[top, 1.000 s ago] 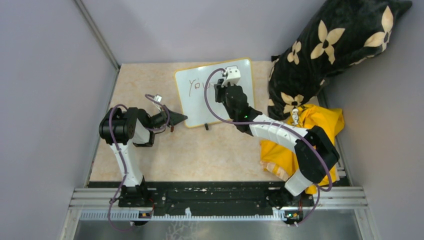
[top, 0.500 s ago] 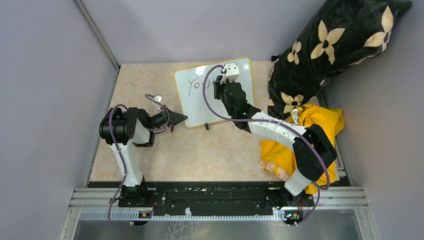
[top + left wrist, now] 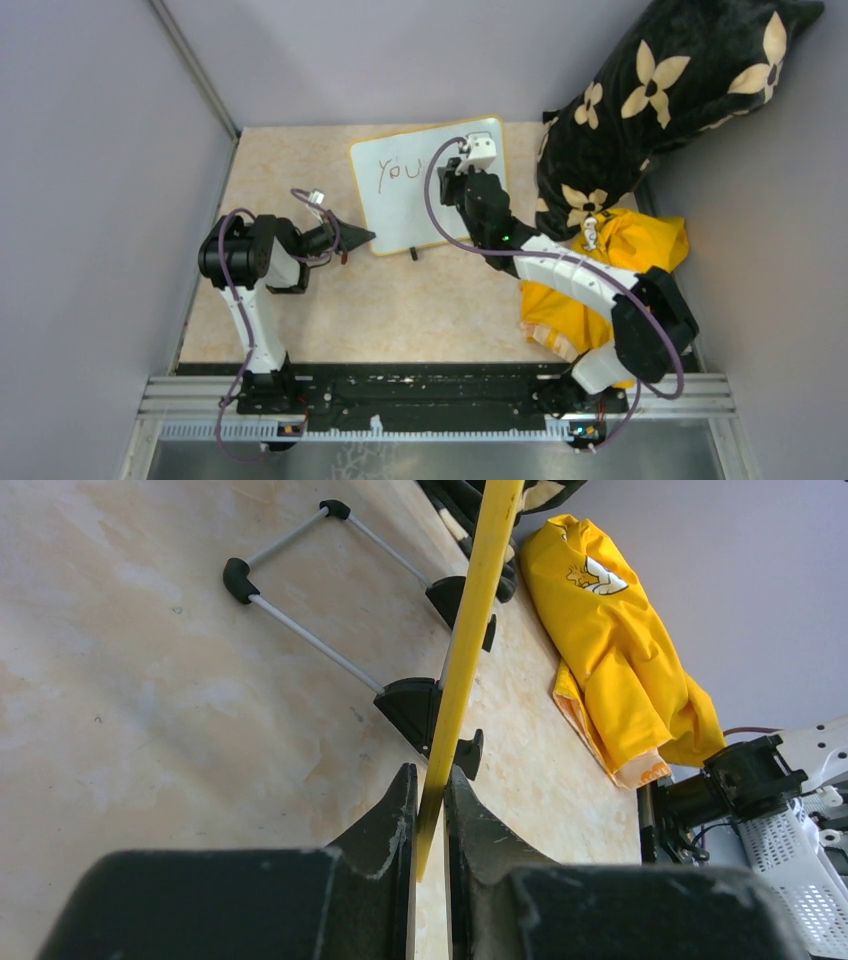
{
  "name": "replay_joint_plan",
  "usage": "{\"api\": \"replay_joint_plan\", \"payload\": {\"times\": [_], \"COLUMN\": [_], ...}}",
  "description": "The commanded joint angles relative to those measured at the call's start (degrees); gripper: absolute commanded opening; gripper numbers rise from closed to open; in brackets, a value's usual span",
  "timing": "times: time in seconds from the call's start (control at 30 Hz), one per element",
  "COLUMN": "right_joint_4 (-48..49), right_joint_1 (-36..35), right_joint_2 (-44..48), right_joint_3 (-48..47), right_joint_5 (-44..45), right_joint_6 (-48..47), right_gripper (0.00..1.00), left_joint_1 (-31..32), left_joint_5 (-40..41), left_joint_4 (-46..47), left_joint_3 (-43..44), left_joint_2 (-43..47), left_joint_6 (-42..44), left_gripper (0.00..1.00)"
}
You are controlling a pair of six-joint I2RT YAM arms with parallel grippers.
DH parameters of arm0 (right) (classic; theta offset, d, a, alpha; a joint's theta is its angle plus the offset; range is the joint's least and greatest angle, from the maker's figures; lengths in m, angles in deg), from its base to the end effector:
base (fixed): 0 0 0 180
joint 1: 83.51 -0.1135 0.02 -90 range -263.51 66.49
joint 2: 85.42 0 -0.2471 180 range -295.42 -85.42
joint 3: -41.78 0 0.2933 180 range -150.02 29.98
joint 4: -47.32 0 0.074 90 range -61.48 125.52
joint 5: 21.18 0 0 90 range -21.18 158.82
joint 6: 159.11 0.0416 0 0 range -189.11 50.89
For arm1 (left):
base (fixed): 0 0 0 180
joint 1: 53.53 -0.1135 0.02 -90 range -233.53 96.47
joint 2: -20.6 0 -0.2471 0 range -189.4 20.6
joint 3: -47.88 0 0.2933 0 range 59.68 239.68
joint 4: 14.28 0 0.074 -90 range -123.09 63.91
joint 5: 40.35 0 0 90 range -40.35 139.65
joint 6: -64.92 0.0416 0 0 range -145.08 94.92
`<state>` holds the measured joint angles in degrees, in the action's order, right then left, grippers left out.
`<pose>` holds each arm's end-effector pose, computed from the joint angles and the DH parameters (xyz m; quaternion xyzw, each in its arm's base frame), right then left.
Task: Write a sentence on the whiteboard
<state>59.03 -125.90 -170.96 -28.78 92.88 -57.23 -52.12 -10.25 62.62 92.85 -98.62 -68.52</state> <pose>0.3039 0.2544 0.2777 -0.0490 0.7236 0.1714 0.6668 0.3140 -0.0437 0.0513 0.1225 0.6880 -0.5578 0.4478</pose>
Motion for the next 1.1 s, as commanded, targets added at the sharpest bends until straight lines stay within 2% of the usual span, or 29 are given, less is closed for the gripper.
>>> {"api": "replay_joint_plan", "payload": {"times": [0.0,0.2,0.4,0.6,1.07], "right_joint_4": [1.82,3.37,6.26,9.41,6.1], "right_joint_1": [0.95,3.91,7.12,7.11,7.08], "right_joint_2": [8.73,14.41,13.16,9.94,2.24], "right_joint_3": [2.68,8.4,9.74,7.76,-1.07], "right_joint_5": [2.05,3.69,1.32,-0.75,0.86], "right_joint_6": [1.31,1.69,5.05,5.15,3.79], "right_gripper": [0.0,0.0,0.0,0.0,0.0], "left_joint_1": [0.2,0.24,0.26,0.22,0.2], "left_joint_5": [-0.18,-0.25,-0.24,-0.22,-0.23], "left_joint_4": [4.37,4.37,4.45,4.37,4.37], "left_joint_3": [-0.37,-0.3,-0.22,-0.3,-0.21], "left_joint_2": [-0.95,-1.1,-1.11,-1.1,-1.05], "left_joint_6": [-0.07,-0.15,-0.23,-0.16,-0.15], "left_gripper": [0.0,0.0,0.0,0.0,0.0]}}
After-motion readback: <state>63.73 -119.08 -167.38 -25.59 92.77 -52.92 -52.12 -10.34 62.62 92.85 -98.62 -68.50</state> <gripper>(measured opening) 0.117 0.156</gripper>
